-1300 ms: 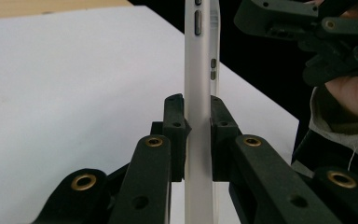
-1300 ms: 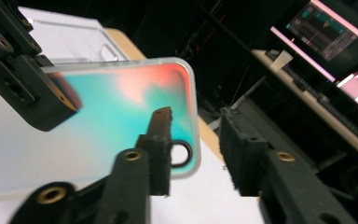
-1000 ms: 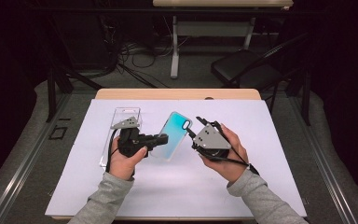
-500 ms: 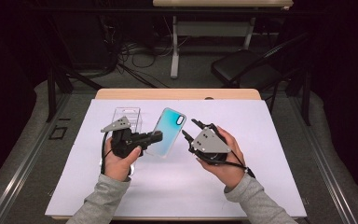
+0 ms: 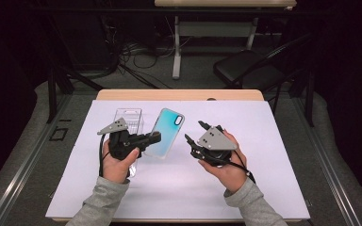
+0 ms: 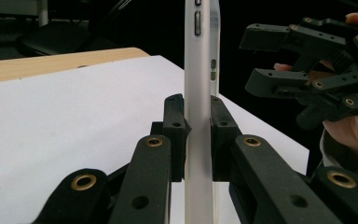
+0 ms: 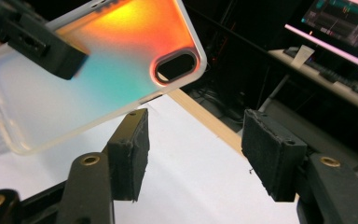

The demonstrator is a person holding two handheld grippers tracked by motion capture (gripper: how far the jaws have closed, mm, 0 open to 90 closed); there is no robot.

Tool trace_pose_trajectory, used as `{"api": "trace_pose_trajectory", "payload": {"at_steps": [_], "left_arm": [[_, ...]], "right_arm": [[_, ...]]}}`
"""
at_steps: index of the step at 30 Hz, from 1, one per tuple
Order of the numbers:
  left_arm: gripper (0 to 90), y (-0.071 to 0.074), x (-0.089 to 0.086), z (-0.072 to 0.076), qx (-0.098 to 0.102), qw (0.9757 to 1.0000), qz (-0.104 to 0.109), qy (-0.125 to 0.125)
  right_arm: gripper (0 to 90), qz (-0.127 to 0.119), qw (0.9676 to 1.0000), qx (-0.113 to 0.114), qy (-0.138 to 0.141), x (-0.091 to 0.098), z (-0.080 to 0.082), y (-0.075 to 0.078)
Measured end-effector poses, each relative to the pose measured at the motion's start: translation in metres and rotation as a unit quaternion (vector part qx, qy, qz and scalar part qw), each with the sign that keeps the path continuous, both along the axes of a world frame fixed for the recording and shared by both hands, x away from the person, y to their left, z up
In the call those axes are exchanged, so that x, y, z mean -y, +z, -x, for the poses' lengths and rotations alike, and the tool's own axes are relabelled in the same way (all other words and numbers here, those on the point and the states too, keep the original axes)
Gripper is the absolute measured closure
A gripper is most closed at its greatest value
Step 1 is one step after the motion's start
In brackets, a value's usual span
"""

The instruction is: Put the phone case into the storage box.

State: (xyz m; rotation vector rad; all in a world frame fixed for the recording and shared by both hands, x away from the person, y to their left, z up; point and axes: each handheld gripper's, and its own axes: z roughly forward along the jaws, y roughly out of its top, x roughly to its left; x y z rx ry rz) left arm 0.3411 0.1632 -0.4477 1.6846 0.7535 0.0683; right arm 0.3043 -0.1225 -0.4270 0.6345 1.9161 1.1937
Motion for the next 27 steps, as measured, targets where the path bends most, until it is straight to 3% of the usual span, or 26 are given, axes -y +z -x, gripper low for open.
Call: {"api": "trace_pose_trajectory", "payload": {"at_steps": [5, 15, 20, 27], "left_arm": [[81.5, 0.000, -0.001, 0.001, 0.000, 1.0000, 0.004, 0.000], [81.5, 0.000, -0.002, 0.003, 0.005, 0.9999, 0.013, -0.001], [81.5, -0.002, -0.001, 0.003, 0.003, 0.9998, 0.020, -0.006], [81.5, -0.004, -0.002, 0.003, -0.001, 0.9995, 0.030, -0.007]], "right_arm": [[35.7, -0.051, 0.9983, -0.026, 0.006, 0.006, -0.006, -0.004], [26.6, -0.063, 0.9951, -0.071, 0.028, 0.012, -0.010, -0.011], [27.7, -0.102, 0.9893, -0.096, 0.041, 0.021, -0.012, -0.011], [28.5, -0.130, 0.9832, -0.116, 0.054, 0.024, -0.011, -0.012]]}}
